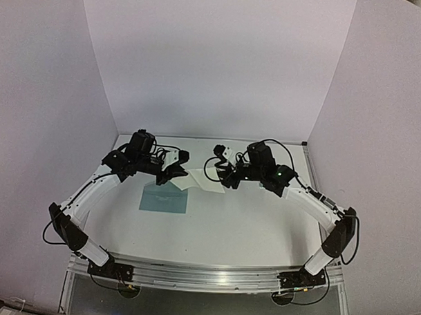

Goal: Place the letter into the envelope and seal it

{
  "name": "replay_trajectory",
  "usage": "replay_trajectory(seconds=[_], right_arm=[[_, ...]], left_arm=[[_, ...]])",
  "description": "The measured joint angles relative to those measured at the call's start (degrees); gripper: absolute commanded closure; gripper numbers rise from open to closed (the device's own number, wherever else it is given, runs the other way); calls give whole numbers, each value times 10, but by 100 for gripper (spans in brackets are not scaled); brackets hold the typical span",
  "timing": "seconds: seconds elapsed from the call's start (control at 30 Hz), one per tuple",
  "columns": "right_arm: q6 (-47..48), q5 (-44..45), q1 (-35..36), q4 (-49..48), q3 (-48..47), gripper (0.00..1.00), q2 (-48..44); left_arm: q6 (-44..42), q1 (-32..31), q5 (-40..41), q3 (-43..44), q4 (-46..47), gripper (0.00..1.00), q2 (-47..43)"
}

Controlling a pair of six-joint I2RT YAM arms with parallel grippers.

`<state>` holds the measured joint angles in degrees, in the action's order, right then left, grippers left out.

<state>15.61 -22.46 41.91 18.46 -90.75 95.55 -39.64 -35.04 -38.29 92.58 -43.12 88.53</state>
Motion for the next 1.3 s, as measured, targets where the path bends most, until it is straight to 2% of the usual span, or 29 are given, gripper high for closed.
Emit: replay_trajectory(seconds=[0.17, 0.27, 0.37, 0.53, 0.67, 0.9, 1.3], right_arm=[[-22, 145, 0, 3, 73, 12, -69], [-35, 222, 0, 5, 101, 9, -116], [-54, 257, 0, 3, 108, 9, -146], [-59, 249, 32, -14, 110, 9, -149], [-45, 215, 79, -30, 103, 9, -103], [-21, 141, 95, -51, 53, 7, 10], [-2, 103, 95, -84, -25, 10, 48]], left_arm=[[107, 0, 59, -29, 45, 100, -2], [161, 0, 87, -47, 64, 100, -4], [213, 1, 107, -58, 83, 100, -4], [265, 1, 120, -70, 112, 100, -6], [275, 1, 108, -78, 126, 100, -8], [218, 1, 38, -97, 126, 100, -24], [135, 1, -41, -98, 115, 100, -33]])
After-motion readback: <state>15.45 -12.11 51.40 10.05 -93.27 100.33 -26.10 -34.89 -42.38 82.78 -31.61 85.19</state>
